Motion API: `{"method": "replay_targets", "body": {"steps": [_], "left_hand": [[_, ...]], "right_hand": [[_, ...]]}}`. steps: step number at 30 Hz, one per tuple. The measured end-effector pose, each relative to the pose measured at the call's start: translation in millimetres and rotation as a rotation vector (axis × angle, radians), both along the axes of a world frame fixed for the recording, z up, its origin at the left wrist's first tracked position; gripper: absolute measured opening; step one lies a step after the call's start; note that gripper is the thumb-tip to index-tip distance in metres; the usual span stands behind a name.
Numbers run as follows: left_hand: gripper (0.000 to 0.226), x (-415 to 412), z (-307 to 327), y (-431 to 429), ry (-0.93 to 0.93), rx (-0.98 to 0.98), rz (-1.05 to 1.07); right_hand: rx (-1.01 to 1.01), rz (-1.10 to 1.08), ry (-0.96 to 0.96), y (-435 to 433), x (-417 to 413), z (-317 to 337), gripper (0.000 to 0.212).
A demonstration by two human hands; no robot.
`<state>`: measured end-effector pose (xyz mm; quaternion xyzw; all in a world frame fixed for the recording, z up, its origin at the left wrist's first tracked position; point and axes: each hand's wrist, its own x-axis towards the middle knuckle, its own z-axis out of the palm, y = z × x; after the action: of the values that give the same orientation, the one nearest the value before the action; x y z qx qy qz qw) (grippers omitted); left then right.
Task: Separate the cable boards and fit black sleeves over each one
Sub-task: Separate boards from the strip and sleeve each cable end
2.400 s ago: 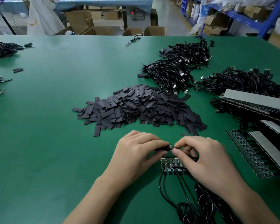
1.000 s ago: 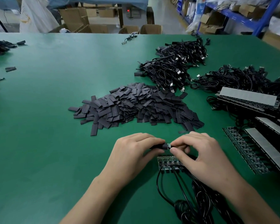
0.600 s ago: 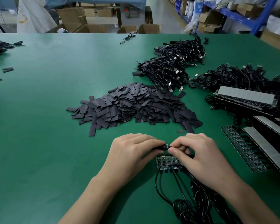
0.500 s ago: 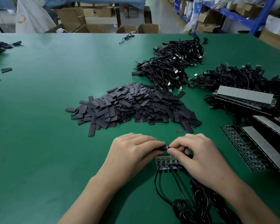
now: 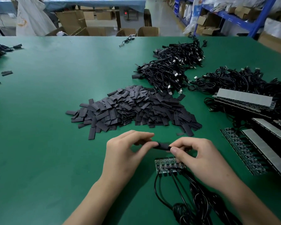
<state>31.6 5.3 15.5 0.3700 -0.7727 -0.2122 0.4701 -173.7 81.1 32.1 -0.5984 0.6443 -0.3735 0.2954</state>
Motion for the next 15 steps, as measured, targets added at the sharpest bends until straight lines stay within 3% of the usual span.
{"method": "replay_targets", "body": {"steps": [7, 15], "left_hand": [[0.016, -10, -4, 7, 0.335, 0.423, -0.002], [0.022, -14, -6, 10, 0.298, 0.339, -0.070]], "right_hand": [[-0.040, -0.024, -0.105, -3, 1, -3, 0.017], [-0.087, -0.057, -0.234, -6, 5, -10, 0.015]]}}
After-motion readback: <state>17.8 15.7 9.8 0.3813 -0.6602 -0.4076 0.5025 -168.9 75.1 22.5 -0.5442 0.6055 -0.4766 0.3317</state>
